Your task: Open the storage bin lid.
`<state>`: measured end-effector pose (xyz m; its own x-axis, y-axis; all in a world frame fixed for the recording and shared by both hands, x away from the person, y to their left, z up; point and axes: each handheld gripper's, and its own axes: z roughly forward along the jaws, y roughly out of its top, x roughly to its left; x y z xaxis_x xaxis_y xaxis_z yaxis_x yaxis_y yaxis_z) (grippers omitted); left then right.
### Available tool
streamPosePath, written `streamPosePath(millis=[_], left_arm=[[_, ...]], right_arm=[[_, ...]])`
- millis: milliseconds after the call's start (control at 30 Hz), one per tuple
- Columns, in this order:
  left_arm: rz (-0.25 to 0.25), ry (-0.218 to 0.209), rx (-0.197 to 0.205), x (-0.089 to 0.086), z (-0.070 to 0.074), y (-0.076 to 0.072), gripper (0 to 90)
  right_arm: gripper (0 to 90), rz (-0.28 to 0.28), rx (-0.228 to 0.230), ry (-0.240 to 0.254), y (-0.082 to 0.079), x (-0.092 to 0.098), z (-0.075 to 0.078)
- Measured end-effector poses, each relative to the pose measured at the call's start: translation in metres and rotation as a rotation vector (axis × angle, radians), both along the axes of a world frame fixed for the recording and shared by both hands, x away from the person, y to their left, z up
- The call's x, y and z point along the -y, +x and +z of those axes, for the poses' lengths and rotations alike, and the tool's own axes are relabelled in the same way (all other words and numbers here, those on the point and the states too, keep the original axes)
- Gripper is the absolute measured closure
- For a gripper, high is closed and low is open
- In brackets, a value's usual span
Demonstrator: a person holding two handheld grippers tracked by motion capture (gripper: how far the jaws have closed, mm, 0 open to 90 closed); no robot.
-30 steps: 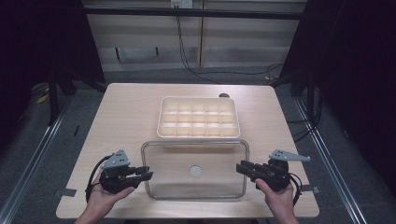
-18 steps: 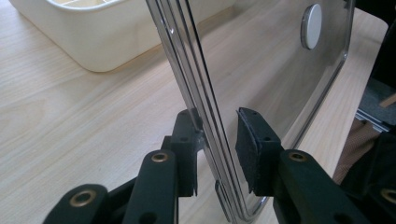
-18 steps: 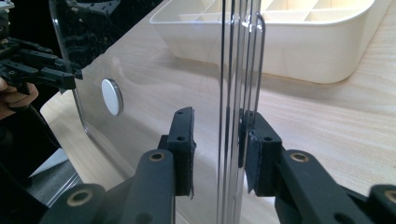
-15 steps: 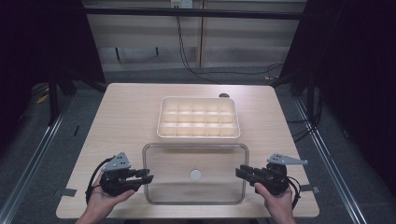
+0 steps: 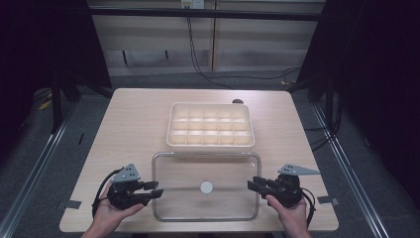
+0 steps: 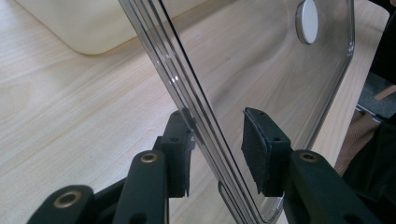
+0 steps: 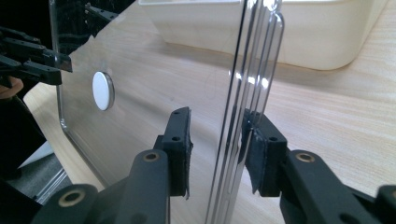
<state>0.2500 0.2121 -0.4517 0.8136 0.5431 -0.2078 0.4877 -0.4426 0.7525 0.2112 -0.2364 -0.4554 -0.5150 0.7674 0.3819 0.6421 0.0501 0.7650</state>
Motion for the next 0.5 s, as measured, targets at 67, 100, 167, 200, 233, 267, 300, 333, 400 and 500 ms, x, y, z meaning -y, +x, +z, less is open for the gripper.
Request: streamPosePath(millis=[67, 100, 167, 200, 233, 267, 300, 333, 400, 500], left_arm=[[0.001, 0.011, -0.002, 0.001, -0.001, 0.001, 62.6], [0.000, 0.022, 0.002, 0.002, -0.002, 0.001, 61.6], [0.003, 0.035, -0.005, 0.003, -0.005, 0.003, 59.4], [0.006, 0.043, -0.007, 0.003, -0.005, 0.004, 59.0], [0.007, 0.041, -0.011, 0.003, -0.006, 0.005, 58.8], [0.008, 0.039, -0.014, 0.003, -0.006, 0.005, 58.7], [0.006, 0.042, -0.014, 0.003, -0.007, 0.006, 58.5], [0.005, 0.043, -0.016, 0.002, -0.007, 0.007, 58.5], [0.006, 0.044, -0.020, 0.002, -0.009, 0.009, 58.2], [0.011, 0.042, -0.042, 0.002, -0.011, 0.014, 57.7]], right_arm=[[62.4, 0.001, -0.009, -0.002, 0.002, 0.000, -0.002], [61.4, 0.003, -0.020, -0.009, 0.004, -0.001, -0.003], [60.2, 0.000, -0.036, -0.024, 0.007, -0.002, -0.005], [59.3, -0.001, -0.045, -0.030, 0.009, -0.003, -0.006], [58.6, 0.003, -0.049, -0.043, 0.011, -0.003, -0.007], [58.3, 0.003, -0.052, -0.044, 0.013, -0.004, -0.008], [57.9, 0.003, -0.059, -0.049, 0.014, -0.004, -0.008], [57.5, 0.007, -0.061, -0.055, 0.015, -0.005, -0.008], [56.7, 0.010, -0.060, -0.062, 0.016, -0.005, -0.009], [55.3, 0.004, -0.055, -0.072, 0.017, -0.006, -0.012]])
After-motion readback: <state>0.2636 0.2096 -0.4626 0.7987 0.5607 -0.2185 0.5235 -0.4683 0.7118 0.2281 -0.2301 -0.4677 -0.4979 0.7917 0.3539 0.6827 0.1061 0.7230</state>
